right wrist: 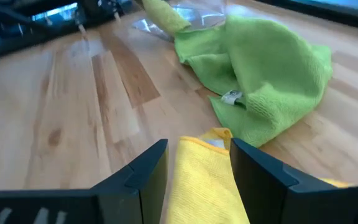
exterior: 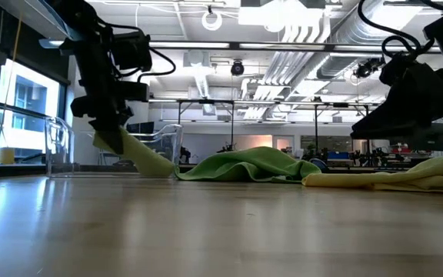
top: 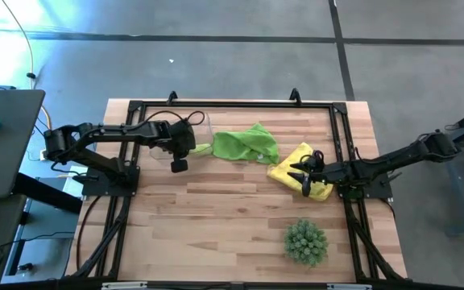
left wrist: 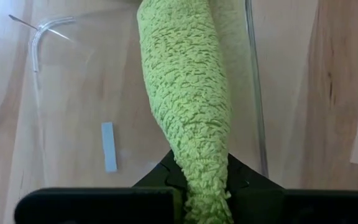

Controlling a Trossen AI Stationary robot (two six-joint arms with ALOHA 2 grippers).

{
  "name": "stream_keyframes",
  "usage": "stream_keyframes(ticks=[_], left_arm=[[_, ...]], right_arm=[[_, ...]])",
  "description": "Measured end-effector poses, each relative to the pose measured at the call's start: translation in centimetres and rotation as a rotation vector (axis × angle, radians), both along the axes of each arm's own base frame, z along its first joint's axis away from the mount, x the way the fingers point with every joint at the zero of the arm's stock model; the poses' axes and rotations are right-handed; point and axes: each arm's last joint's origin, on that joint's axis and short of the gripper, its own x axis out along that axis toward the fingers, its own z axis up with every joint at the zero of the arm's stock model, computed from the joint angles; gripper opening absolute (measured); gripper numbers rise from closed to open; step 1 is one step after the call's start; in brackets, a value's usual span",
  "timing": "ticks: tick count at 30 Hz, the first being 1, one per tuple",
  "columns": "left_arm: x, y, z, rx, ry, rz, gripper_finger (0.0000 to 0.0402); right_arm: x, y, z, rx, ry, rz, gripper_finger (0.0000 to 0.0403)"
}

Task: Roll microfiber towels into tight, uniform cylinder then place into a basket
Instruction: Put the light green towel into the transparent bin

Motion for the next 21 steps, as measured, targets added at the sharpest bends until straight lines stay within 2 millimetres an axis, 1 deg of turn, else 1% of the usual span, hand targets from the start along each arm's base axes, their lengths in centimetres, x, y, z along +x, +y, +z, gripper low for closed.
stream_keyframes(ticks=[8, 13, 21], left_arm=[[-0.24, -0.14, -0.09, -0.013, 0.027, -0.007, 0.0021], [-0.53, -0.31, -0.18, -0.032, 0.059, -0.006, 0.0021], [-0.57, -0.33, -0.19, -0.036, 0.060, 0.003, 0.0021]], right_arm=[[-0.01, 0.00, -0.01, -0.137, 0.042, 0.056, 0.0165], [0.00, 0.00, -0.01, -0.158, 0.048, 0.064, 0.0165], [-0.01, 0.00, -0.02, -0.156, 0.048, 0.064, 0.0165]])
